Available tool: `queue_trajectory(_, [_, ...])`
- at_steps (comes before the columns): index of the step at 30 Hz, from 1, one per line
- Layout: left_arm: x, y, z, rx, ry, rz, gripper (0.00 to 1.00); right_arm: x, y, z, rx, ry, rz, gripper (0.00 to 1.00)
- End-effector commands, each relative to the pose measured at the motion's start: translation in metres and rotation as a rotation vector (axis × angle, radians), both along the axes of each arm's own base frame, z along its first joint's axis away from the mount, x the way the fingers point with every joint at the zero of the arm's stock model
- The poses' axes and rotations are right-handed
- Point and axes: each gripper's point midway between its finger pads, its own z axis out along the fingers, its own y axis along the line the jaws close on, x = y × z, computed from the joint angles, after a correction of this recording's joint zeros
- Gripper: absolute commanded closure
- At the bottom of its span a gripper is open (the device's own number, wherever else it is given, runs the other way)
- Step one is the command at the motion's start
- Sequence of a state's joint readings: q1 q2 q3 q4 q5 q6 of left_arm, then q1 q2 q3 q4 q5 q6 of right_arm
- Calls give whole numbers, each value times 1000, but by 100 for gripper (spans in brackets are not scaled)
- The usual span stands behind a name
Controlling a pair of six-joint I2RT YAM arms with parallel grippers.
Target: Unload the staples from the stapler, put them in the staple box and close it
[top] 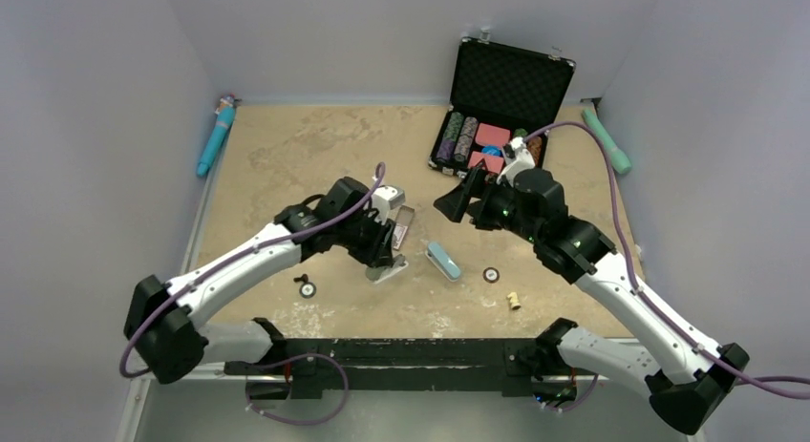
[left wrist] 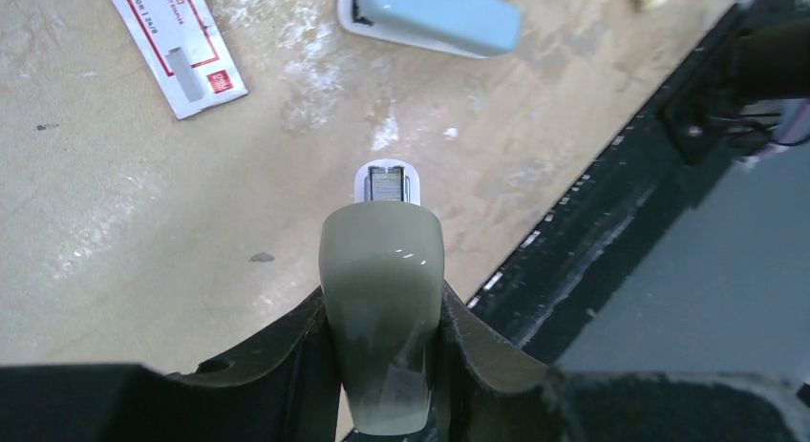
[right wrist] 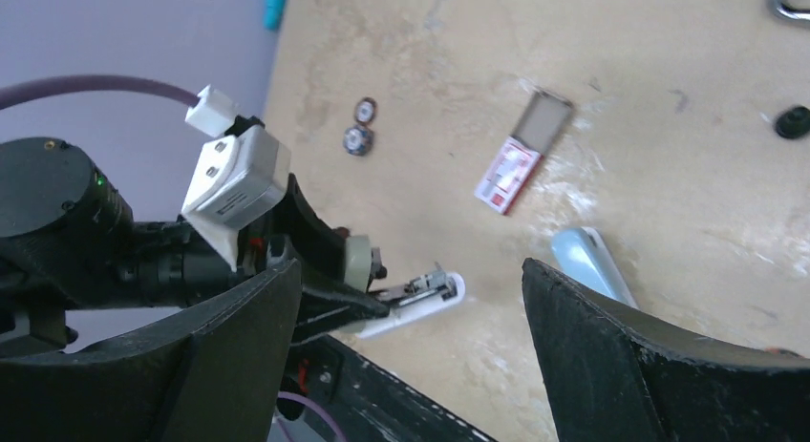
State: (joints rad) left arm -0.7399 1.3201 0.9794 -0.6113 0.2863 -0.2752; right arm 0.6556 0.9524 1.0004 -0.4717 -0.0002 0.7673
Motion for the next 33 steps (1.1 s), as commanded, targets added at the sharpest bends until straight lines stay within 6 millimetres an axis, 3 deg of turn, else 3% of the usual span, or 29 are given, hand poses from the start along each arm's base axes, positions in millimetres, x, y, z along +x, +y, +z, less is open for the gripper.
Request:
queue_trajectory(1, [-20,0,54,-146,1,15,100,5,20,83,237,-196,43,10])
queue_trajectory(10, [-24,7,146,-292,-92,91,100,3,48,155,440,-335,167,9])
queue_trajectory(14, [-20,18,190,-341,-171,158,100,4,37,194,612,-399,99,7])
queue_trajectory(17, [-19,27,210,-365,-217,200,100,0,28,219,714,-475,78,5])
queue_trajectory(27, [-20,41,275,-506,-324,276,100,-2,30,230,721,-564,112,6])
queue_trajectory(33, [-34,36,311,-607,-327,208,100,-10,46,228,739,-548,218,6])
